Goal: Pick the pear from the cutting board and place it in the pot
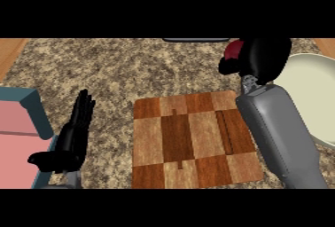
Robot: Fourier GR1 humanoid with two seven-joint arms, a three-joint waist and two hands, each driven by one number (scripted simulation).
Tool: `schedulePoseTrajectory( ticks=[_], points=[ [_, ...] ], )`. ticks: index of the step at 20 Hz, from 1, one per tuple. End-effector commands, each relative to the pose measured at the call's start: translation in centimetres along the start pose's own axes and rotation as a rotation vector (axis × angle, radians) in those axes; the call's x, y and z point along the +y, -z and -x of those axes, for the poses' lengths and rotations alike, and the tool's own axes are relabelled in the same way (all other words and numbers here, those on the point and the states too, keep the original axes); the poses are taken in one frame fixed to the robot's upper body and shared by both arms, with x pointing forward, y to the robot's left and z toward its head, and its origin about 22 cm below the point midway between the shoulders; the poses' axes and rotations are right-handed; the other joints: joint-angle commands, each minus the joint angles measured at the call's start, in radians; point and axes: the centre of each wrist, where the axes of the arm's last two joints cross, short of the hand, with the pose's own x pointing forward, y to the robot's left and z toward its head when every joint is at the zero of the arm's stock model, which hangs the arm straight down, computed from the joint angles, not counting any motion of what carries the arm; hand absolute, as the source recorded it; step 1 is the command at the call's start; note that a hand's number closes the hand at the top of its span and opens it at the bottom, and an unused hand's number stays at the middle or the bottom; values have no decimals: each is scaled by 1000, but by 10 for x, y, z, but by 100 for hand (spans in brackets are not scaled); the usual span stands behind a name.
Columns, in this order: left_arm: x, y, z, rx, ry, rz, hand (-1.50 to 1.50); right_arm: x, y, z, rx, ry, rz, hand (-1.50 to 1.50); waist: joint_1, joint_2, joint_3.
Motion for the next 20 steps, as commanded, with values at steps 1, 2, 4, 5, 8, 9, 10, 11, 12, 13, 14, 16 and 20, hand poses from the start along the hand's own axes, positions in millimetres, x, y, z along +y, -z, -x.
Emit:
schedulePoseTrajectory(
  ticks=[1, 2, 4, 5, 8, 9, 10, 11, 12, 13, 14, 16, 20],
  points=[
    [11, 6, -4, -2, -1, -14, 0, -20, 20, 38, 62, -21, 46, 150, -3, 0, 0],
    [3, -12, -10, 3, 8, 8, 0, -11, 37, 58, 89, -19, 33, 150, 4, 0, 1],
    [-6, -11, -3, 4, -2, -1, 0, -8, 44, 80, 88, -35, 41, 150, 1, 1, 0],
    [12, -9, 7, 2, 13, 2, 0, -4, 45, 89, 102, -20, 37, 150, 1, 2, 0],
    [1, -13, -1, -7, -4, -4, 0, -16, 63, 113, 134, -18, 31, 150, 4, 1, 0],
    [9, 6, 5, 0, 3, -7, 0, -15, 68, 118, 139, -39, 40, 150, 2, 3, 0],
    [-3, 2, 10, 2, -1, -3, 0, -3, 64, 137, 150, -48, 29, 150, 0, 3, 0],
    [5, -10, -4, 1, 8, 4, 0, 1, 67, 151, 156, -52, 28, 150, 5, 2, 0],
    [3, -6, 15, -14, 3, 17, 0, -3, 81, 155, 175, -62, 24, 150, 5, 4, 0],
    [-3, -7, 1, 10, -6, 26, 0, -2, 87, 175, 169, -56, 8, 150, 6, 3, 1],
    [-1, 17, 2, 2, 2, 17, 0, -2, 86, 167, 165, -32, -3, 150, 3, 4, 0],
    [-12, -1, -4, -9, -11, 26, 0, 25, 82, 195, 180, -23, -37, 150, 9, 4, 1],
    [-6, 2, 5, -10, -8, 14, 0, 23, 96, 227, 174, 0, -135, 150, 7, 4, 0]
  ],
)
